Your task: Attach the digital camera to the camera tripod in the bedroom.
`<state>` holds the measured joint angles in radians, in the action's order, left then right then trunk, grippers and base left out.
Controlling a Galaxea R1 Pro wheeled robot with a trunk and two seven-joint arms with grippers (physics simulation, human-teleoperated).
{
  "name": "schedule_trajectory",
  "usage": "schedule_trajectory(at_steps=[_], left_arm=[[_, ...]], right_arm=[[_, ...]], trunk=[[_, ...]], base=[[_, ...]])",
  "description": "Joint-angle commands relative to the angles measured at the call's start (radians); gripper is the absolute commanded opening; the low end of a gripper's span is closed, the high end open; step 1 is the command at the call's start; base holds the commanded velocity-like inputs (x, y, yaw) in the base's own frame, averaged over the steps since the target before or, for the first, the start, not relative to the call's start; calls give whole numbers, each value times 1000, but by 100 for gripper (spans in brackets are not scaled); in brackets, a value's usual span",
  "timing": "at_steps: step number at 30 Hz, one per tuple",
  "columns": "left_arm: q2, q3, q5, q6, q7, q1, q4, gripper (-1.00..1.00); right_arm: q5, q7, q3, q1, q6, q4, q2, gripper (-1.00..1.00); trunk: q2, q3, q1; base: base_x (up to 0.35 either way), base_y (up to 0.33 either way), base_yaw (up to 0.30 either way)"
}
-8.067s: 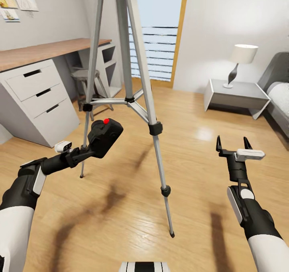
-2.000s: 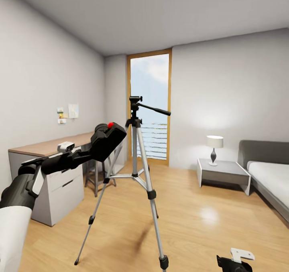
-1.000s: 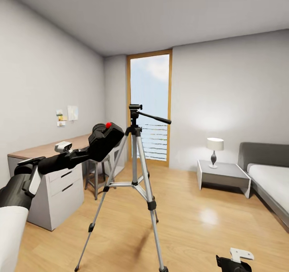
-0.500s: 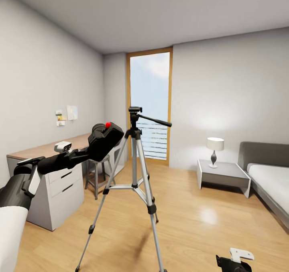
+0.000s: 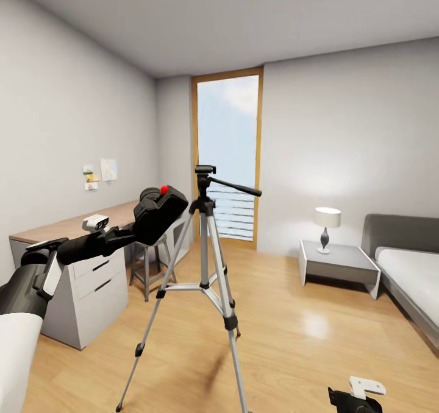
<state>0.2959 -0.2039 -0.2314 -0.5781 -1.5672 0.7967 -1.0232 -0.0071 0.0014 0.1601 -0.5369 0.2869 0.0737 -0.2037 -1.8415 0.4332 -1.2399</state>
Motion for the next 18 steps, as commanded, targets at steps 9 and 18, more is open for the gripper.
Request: schedule_trajectory(at_steps=[9,18], left_arm=[[0,0,0,-9,-4,0,0,-100],[0,0,0,-9,-4,1,0,-100]], right_arm=[[-1,0,4,-2,8,4,0,100],[-1,0,4,-2,8,4,0,100]], trunk=[[62,-13,35],[125,-26,69]], base=[[0,0,0],[0,0,0]])
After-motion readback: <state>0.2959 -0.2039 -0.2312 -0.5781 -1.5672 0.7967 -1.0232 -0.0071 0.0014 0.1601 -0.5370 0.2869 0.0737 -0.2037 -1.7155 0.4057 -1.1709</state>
